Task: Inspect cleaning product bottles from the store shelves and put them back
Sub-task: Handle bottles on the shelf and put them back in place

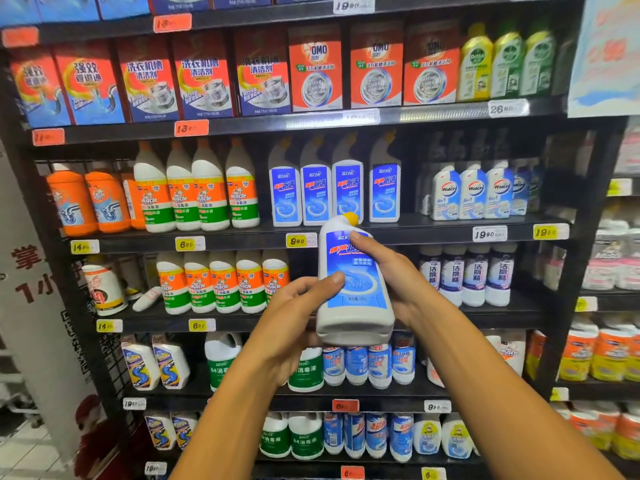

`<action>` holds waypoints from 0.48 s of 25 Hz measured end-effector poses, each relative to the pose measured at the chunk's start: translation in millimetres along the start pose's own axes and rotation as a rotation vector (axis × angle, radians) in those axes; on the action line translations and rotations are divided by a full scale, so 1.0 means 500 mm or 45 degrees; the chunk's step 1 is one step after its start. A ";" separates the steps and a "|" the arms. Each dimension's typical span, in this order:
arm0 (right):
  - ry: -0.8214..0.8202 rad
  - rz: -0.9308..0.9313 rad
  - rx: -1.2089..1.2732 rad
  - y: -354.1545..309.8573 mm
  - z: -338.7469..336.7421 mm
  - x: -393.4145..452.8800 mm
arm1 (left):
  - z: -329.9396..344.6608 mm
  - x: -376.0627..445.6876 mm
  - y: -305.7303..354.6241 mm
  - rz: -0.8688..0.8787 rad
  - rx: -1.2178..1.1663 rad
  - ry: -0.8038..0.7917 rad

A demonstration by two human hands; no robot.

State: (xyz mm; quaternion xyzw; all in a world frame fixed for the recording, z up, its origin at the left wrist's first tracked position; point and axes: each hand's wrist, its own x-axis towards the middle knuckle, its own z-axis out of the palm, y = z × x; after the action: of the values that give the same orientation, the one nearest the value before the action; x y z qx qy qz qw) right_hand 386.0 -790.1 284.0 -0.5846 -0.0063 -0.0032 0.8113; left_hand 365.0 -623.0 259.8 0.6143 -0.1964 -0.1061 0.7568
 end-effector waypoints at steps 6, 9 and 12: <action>-0.006 0.064 -0.012 -0.003 0.002 0.008 | 0.004 0.000 0.003 -0.029 -0.001 0.028; -0.014 0.029 -0.042 0.003 0.000 0.011 | -0.012 0.007 -0.011 -0.014 0.036 0.019; 0.016 -0.143 -0.155 0.006 -0.003 0.015 | -0.030 0.018 -0.037 0.024 0.101 -0.017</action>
State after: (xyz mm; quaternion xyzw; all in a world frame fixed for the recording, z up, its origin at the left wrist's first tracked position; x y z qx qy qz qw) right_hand 393.8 -790.5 280.9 -0.6316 -0.0337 -0.0527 0.7728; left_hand 380.8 -617.5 240.8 0.6413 -0.2112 -0.0953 0.7315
